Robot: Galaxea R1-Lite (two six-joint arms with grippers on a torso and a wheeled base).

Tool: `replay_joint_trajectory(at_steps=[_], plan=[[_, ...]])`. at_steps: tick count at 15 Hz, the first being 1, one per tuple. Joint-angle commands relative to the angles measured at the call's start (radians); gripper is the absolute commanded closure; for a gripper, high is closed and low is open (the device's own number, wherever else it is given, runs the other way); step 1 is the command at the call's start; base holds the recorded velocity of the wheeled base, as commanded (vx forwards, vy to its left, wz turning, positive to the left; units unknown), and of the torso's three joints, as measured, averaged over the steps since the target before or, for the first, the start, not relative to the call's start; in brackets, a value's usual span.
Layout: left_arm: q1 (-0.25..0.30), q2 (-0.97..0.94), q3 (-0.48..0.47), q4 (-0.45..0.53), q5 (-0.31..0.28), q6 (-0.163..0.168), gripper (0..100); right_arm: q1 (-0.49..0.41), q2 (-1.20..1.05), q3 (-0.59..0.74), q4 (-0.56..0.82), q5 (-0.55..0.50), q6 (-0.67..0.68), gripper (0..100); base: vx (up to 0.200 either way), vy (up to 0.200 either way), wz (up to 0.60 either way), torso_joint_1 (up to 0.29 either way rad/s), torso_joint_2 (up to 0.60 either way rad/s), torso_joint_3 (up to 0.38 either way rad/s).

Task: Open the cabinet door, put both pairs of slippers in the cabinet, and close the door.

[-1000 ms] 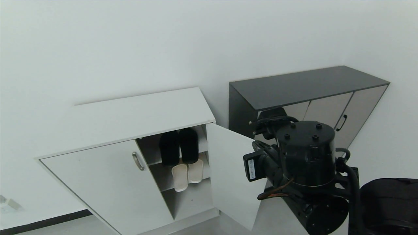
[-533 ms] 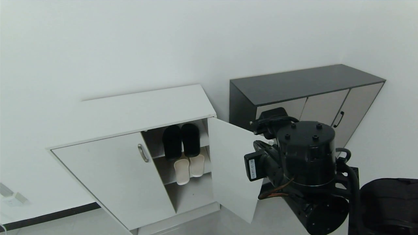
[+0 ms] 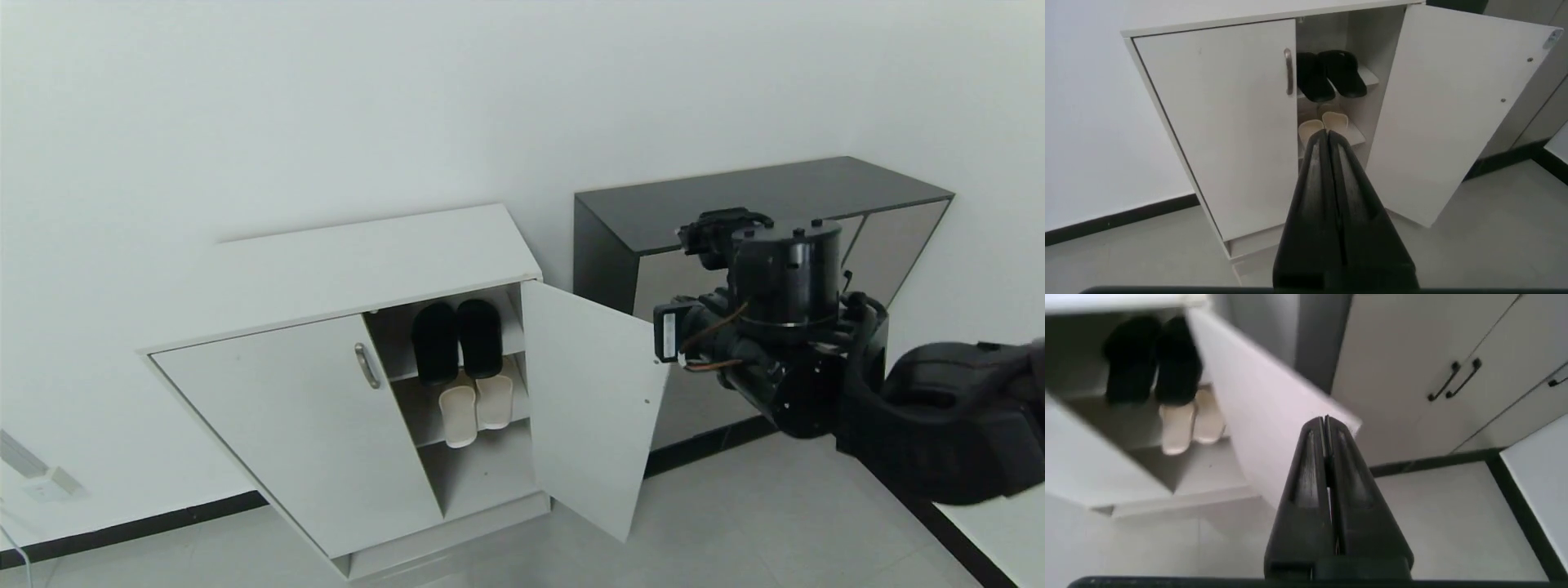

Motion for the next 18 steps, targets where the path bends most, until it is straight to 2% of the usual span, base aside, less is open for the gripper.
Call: replay_joint_trajectory(at_steps=[1,5,10,18], plan=[[0.000,0.000,0.000,0.000,0.002,0.000,100,-0.124,0.094,-0.138,0.067,0.043,0.011,100,0.000,0.000,0.00,0.000,0.00,0.000],[0.000,0.000,0.001,0.000,0.001,0.000,100,-0.193,0.204,-0.262,0.104,0.129,0.052,100,0.000,0.000,0.00,0.000,0.00,0.000],[0.000,0.000,0.000,0.000,0.001,0.000,100,-0.232,0.289,-0.313,0.110,0.233,0.094,100,0.000,0.000,0.00,0.000,0.00,0.000],[0.000,0.000,0.000,0.002,0.001,0.000,100,-0.246,0.367,-0.333,0.110,0.255,0.104,100,0.000,0.000,0.00,0.000,0.00,0.000]])
